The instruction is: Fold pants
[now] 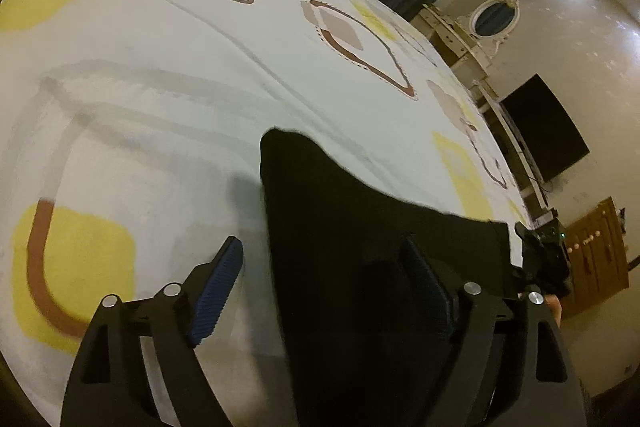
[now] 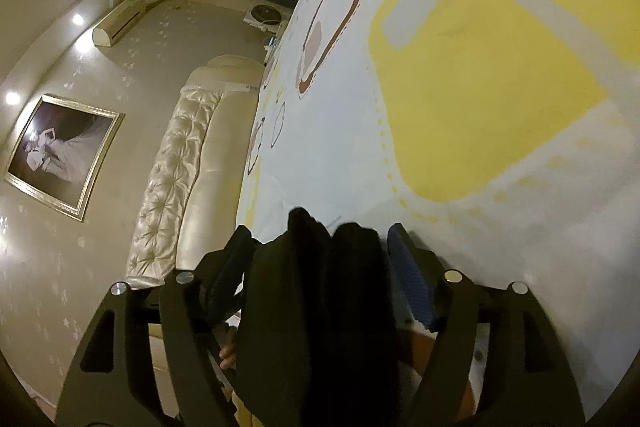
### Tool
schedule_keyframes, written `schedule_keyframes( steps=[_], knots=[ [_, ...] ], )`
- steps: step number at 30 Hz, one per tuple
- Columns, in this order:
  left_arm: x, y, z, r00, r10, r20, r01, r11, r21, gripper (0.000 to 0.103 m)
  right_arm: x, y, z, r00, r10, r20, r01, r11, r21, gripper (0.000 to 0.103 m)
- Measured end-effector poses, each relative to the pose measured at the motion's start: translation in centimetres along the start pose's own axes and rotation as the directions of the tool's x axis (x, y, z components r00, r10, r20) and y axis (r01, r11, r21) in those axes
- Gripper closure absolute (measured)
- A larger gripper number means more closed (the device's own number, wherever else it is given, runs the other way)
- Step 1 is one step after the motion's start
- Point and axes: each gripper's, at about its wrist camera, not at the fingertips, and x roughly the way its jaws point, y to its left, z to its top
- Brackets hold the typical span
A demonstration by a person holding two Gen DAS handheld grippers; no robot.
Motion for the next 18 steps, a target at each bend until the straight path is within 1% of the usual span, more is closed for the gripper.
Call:
schedule_keyframes(
  steps=[5,8,12,18],
  knots=[
    [-2.4,0.7,-2.0,0.999,-0.039,-0.001,0.039,0.998,-0.043,0.021,-3.4,-0.8,-0.9,0.999,-0.023,0.036,0.022,0.999,0.030,0.031],
    [-4.0,1.3,-3.2,0.998,-0.063,0.005,0.064,0.994,-0.089,0.020,-5.3,-1.2,-1.4,0.997,-0.045,0.058,0.042,0.998,0.043,0.029],
    [-5.5,1.7,-5.2,0.996,-0.093,-0.007,0.091,0.984,-0.150,0.019,-8.6,-1.9,-2.7,0.993,-0.082,0.090,0.076,0.995,0.070,0.026],
    [-6.7,1.6,-8.1,0.992,-0.122,-0.033,0.113,0.973,-0.203,0.019,-11.9,-2.8,-5.2,0.989,-0.115,0.096,0.107,0.990,0.090,0.025]
  ],
)
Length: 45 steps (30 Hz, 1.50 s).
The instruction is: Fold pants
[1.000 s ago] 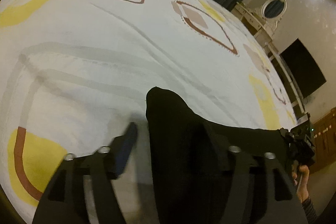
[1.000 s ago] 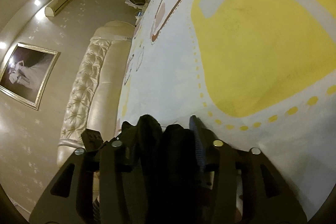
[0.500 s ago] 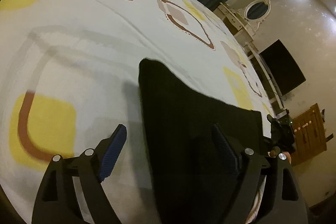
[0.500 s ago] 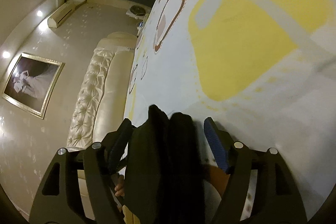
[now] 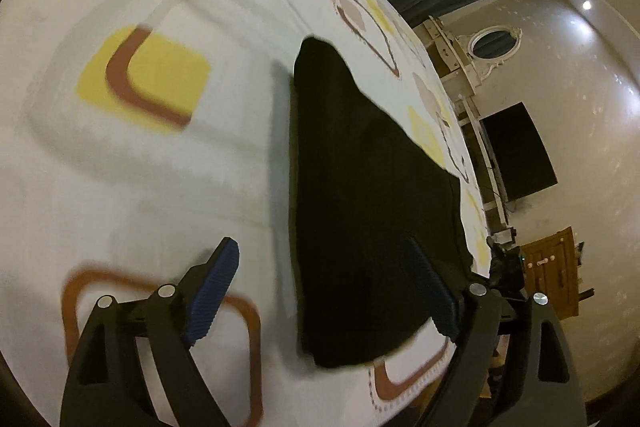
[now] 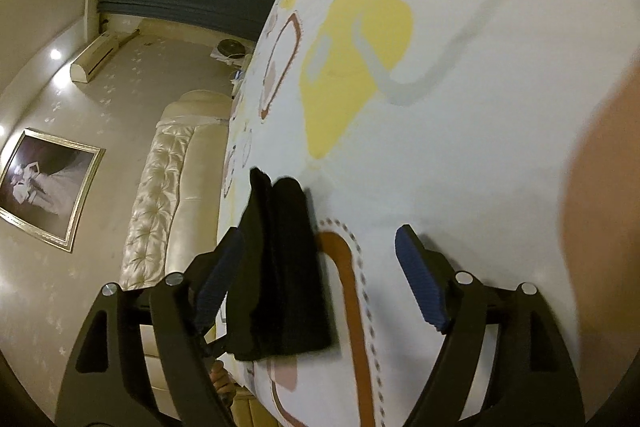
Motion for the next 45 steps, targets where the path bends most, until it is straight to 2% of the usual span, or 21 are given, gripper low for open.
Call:
schedule_keyframes(
  steps=[6,12,18,23,31,34,35,36,38,39,45],
  knots=[
    [-0.2,1.0,-2.7,0.999,-0.038,-0.029,0.034,0.993,-0.111,0.019,-1.9,-0.3,-2.5,0.996,-0.081,-0.022,0.080,0.996,-0.045,0.024],
    [-0.4,1.1,-3.8,0.997,-0.064,-0.033,0.059,0.987,-0.152,0.018,-2.1,0.3,-5.1,0.991,-0.125,-0.050,0.120,0.988,-0.092,0.019],
    [0.4,1.3,-4.1,0.993,-0.118,-0.029,0.110,0.974,-0.197,0.017,-0.1,1.2,-6.4,0.991,-0.092,-0.095,0.083,0.992,-0.095,0.018],
    [1.5,0.6,-3.8,0.989,-0.139,-0.049,0.127,0.974,-0.190,0.016,2.6,2.3,-6.7,0.986,-0.058,-0.153,0.044,0.995,-0.092,0.018],
    [2.6,0.0,-3.1,0.988,-0.146,-0.041,0.136,0.972,-0.190,0.016,6.9,4.0,-6.8,0.979,-0.063,-0.192,0.044,0.994,-0.101,0.017],
    [2.9,-0.5,-3.3,0.991,-0.131,-0.039,0.123,0.977,-0.174,0.017,7.7,4.7,-7.3,0.976,-0.103,-0.194,0.074,0.985,-0.153,0.018],
    [3.0,-0.9,-3.3,0.992,-0.116,-0.042,0.109,0.982,-0.155,0.020,7.9,4.9,-7.4,0.973,-0.129,-0.190,0.096,0.980,-0.172,0.027],
    [3.0,-0.9,-3.6,0.995,-0.094,-0.045,0.086,0.986,-0.142,0.031,8.0,4.8,-7.5,0.971,-0.144,-0.191,0.110,0.978,-0.179,0.042],
    [3.2,-1.0,-3.7,0.997,-0.040,-0.058,0.034,0.993,-0.110,0.039,7.9,4.4,-7.5,0.970,-0.141,-0.197,0.106,0.978,-0.178,0.052],
    [3.1,-0.9,-3.8,0.998,-0.035,-0.056,0.029,0.994,-0.103,0.046,7.8,4.3,-7.5,0.971,-0.131,-0.199,0.096,0.980,-0.177,0.056],
    [2.5,-0.5,-4.2,0.999,-0.020,-0.036,0.016,0.994,-0.110,0.062,7.2,4.6,-7.9,0.979,-0.074,-0.190,0.038,0.982,-0.186,0.067]
  ],
)
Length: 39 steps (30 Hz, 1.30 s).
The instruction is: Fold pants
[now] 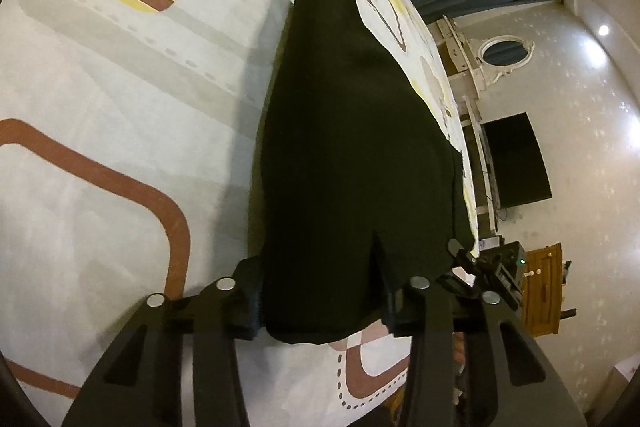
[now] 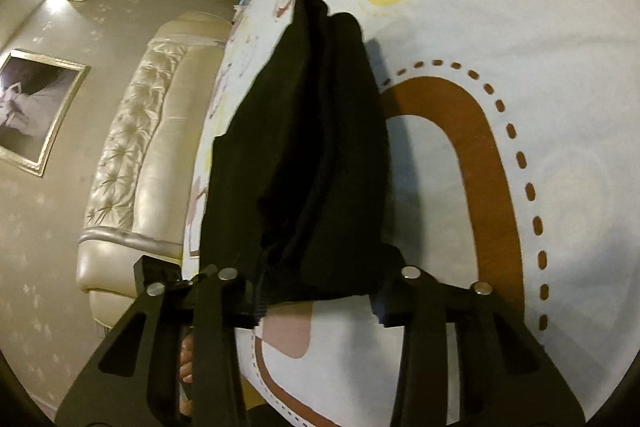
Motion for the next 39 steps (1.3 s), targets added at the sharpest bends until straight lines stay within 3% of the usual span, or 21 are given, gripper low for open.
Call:
schedule_keyframes(
  steps=[17,39],
  knots=[
    [-0.8,-2.8,-1.6,0.993,0.118,0.024,-0.119,0.990,0.074,0.067,-2.1,0.0,-1.8,0.999,0.042,0.009,-0.042,0.999,0.018,0.069],
    [0.7,-4.3,-0.9,0.992,0.122,0.023,-0.124,0.987,0.103,0.066,-3.2,-0.8,-4.6,0.999,0.049,-0.003,-0.049,0.999,0.019,0.069]
  ],
)
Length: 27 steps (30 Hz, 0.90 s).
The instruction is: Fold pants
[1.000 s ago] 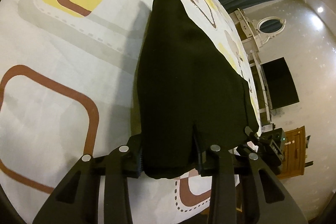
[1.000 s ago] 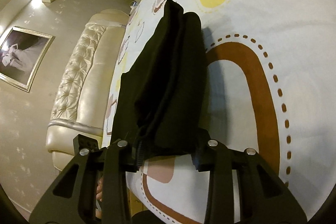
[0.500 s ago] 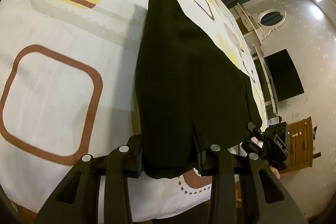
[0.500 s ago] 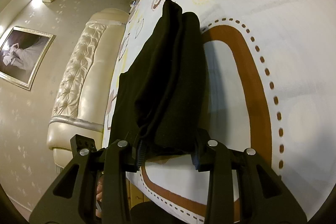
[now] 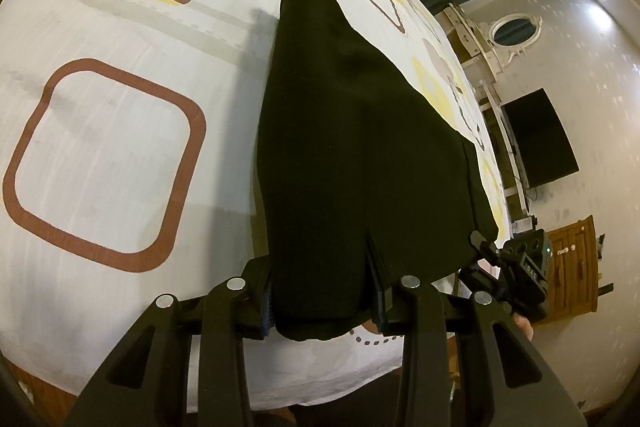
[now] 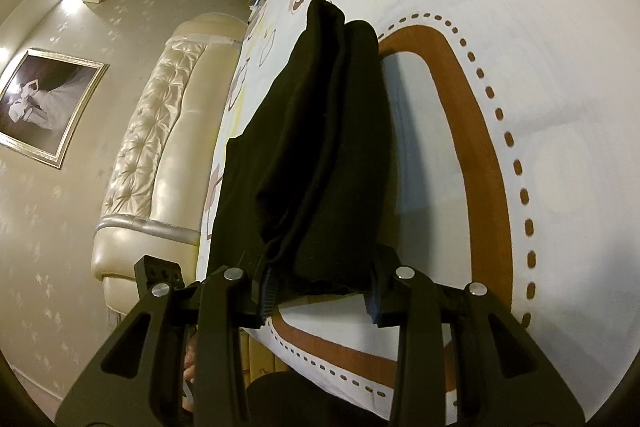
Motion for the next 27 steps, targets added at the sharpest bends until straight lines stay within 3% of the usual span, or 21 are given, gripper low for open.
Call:
schedule_keyframes(
  steps=[13,18,20,26,27],
  knots=[
    [1.5,-0.9,0.4,0.999,-0.008,0.041,0.007,0.999,0.044,0.051,0.1,-0.9,-0.2,1.000,0.026,0.003,-0.026,0.999,0.033,0.055],
    [1.5,-1.2,0.0,0.997,0.000,0.071,-0.004,0.998,0.060,0.032,-0.1,-1.0,-0.1,0.999,0.049,0.011,-0.050,0.998,0.036,0.046],
    [1.5,-1.1,-0.2,0.997,-0.001,0.083,-0.004,0.998,0.062,0.029,-0.1,-0.8,0.0,0.999,0.049,0.014,-0.049,0.998,0.030,0.043],
    [2.2,-0.5,-0.1,0.997,-0.012,0.073,0.009,0.999,0.040,0.027,0.2,-0.9,0.6,1.000,0.025,0.016,-0.025,0.999,0.026,0.041],
    [2.2,-0.3,0.0,0.998,-0.008,0.070,0.005,0.999,0.042,0.031,0.2,-0.8,0.6,1.000,0.014,0.017,-0.015,1.000,0.017,0.043]
  ],
)
